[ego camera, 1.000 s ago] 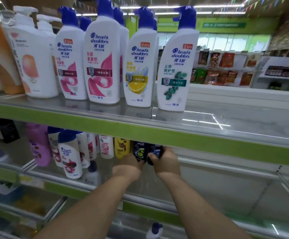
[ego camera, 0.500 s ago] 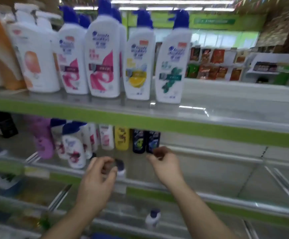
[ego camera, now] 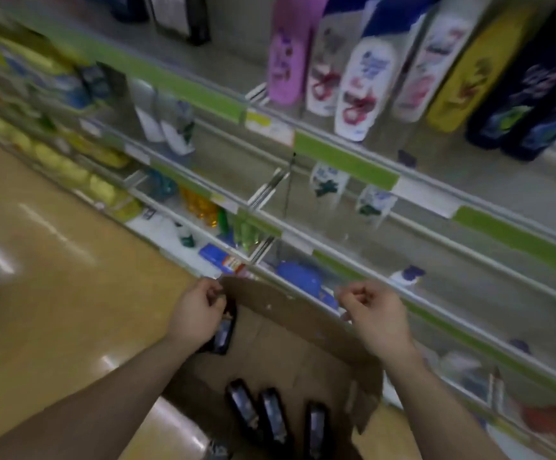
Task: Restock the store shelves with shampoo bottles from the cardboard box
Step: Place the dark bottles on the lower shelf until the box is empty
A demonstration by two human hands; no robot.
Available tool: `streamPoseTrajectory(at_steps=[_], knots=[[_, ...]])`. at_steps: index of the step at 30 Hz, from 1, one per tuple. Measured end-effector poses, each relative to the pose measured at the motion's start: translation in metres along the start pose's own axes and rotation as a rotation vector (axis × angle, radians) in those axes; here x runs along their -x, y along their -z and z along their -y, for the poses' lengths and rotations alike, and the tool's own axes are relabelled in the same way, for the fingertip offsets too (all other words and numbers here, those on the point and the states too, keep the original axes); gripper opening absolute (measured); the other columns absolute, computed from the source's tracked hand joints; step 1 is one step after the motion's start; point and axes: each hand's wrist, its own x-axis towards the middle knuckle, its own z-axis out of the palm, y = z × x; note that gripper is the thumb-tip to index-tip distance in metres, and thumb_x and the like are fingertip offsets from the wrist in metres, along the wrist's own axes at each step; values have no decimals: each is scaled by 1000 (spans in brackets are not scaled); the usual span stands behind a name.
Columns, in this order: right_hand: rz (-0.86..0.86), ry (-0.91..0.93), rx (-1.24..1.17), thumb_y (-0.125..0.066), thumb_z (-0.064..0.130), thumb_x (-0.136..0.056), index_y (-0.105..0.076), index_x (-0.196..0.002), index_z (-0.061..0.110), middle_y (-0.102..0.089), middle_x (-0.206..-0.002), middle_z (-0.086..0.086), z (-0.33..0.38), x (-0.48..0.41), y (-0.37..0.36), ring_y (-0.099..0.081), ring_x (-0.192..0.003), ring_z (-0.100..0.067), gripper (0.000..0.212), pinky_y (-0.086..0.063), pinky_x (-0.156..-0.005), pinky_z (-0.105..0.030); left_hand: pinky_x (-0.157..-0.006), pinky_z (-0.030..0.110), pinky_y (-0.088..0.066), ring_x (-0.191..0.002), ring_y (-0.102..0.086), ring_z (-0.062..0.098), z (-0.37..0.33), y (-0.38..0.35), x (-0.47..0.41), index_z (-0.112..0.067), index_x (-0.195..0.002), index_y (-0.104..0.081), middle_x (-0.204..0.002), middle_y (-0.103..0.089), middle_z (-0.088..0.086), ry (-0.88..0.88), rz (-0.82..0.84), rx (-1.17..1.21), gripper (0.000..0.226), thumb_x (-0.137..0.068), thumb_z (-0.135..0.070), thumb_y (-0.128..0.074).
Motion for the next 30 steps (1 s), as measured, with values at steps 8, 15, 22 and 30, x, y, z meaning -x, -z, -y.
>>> streamPoseTrajectory(at_steps=[8,15,22,30], knots=[[176,-407,301,-72,30,-82,-69,-68,13,-73,-72,-4,-81,40,-110,-70,-79,-28,23,-54,-73,-34,-82,36,-51,-97,-63,34,118,-10,-17,-13,-100,-67,-108,-65,14,146,283,-164,15,-90,-24,-66],[447,-676,599,-54,34,-96,-70,-108,13,-72,-104,-11,-162,86,-146,-68,-92,-27,29,-53,-75,-31,-91,39,-53,-104,-63,28,180,-59,-19,-17,-109,-65,-113,-67,9,50,671,-359,21,-94,-24,-53],[427,-743,726,-57,33,-94,-63,-96,23,-60,-84,7,-223,91,-179,-53,-70,-6,11,-41,-60,-22,-93,37,-50,-112,-58,30,189,-140,-7,-14,-111,-65,-122,-57,7,-258,868,-551,29,-84,-22,-58],[649,-851,672,-65,48,-86,-53,-111,9,-60,-102,-7,-290,68,-225,-60,-94,-23,47,-49,-80,-32,-117,61,-13,-137,-31,33,203,-219,7,-11,-148,-37,-147,-37,15,-740,1121,-954,72,-85,-28,-67]])
